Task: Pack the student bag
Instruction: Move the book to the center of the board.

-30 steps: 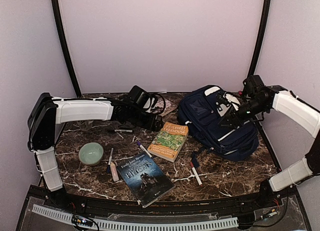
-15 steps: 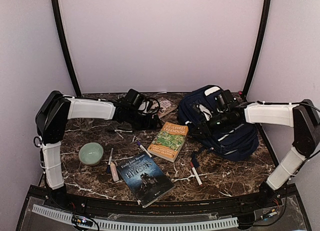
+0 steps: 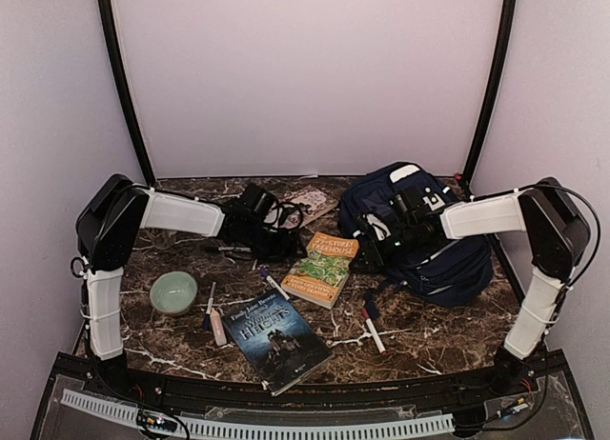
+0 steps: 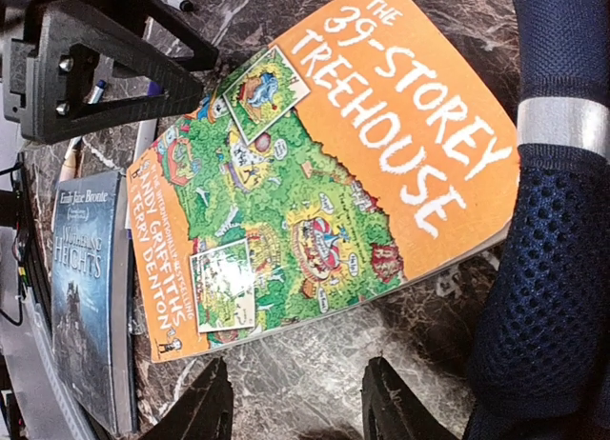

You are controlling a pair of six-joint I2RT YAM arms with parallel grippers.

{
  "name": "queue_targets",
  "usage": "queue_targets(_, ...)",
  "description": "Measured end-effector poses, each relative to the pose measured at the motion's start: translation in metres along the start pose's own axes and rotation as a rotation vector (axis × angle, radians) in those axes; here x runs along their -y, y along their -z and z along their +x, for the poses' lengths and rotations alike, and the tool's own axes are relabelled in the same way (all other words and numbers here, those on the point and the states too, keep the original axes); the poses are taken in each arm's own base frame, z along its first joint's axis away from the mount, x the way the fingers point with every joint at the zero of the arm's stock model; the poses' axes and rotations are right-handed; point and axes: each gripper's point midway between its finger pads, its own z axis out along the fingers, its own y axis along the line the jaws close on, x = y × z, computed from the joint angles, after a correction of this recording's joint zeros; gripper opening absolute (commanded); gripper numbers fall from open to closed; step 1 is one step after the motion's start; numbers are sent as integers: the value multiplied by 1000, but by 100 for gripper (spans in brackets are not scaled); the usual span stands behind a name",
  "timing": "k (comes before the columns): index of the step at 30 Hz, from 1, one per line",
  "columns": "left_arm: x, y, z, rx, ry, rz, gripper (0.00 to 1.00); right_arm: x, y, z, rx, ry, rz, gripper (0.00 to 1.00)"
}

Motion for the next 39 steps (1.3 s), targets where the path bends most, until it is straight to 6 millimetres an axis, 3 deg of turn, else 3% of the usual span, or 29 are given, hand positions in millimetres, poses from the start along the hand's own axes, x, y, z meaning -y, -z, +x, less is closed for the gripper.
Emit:
queue_targets(5,2,-1,0,8,18,27,75,9,-11,-1,-18,-48,15,48)
queue_targets(11,2,0,1,15,24,42,74,22,-39,-18,-50,-94,9,48)
queue_targets(19,-6,13,21,-18,40,-5,74,24,-73,-77,-12,-108,-53,48)
queue_targets(22,-16,22,28,-24,55,-61,74,23,-76,-92,3,-94,-41,48)
queue_targets(28,-28,38,34,-14,69,-136,74,20,-65,-95,18,-89,-10,49)
queue_targets(39,-31,41,26,21,96,-155,74,18,-66,-86,-1,-113,-20,48)
